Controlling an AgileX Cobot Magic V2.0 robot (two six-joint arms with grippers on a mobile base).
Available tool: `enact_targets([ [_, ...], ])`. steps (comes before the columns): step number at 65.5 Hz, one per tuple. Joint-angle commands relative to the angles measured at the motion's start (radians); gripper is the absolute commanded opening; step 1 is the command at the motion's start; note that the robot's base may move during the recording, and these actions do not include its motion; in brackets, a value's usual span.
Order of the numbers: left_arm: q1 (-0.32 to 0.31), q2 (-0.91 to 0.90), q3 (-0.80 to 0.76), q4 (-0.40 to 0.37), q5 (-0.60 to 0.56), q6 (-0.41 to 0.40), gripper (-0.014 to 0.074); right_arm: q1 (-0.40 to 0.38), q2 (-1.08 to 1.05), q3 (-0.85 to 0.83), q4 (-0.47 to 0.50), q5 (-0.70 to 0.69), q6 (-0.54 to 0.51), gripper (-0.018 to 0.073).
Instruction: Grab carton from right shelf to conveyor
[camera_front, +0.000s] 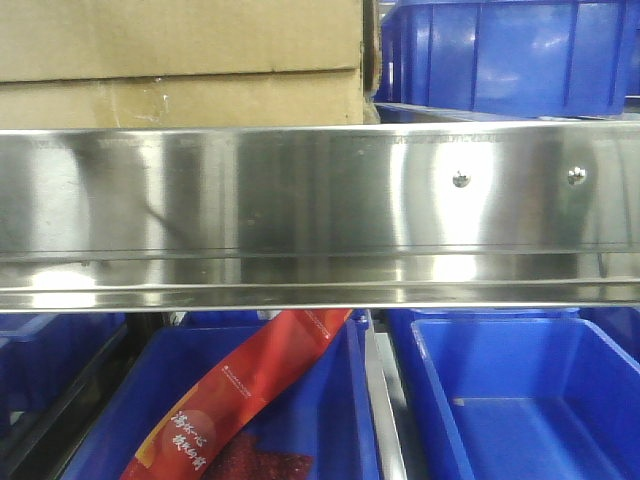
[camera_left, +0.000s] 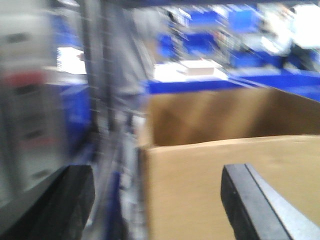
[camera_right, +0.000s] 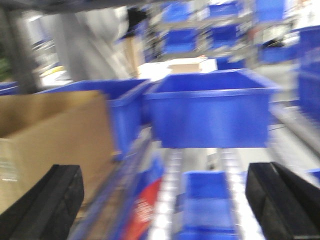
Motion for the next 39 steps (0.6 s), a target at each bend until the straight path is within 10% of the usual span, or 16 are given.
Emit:
enact_targets([
  [1,-0.071,0.089,-0.092,-0.001,0.068,0.01,0.0435,0.07,0.089,-0.091,0.006,0.02,-0.005,0.0559],
  [26,-0.135,0.554,-0.602,-0.003,0.402,-0.072,0.0435,0.309,0.625,-0.645,-0.007,0.321,0.038,0.0559],
  [39,-0.09,0.788,-0.913,0.069,0.658,-0.148,0.0435,0.329,0.886,-1.016,-0.28,0.633,0.287,0.0559],
])
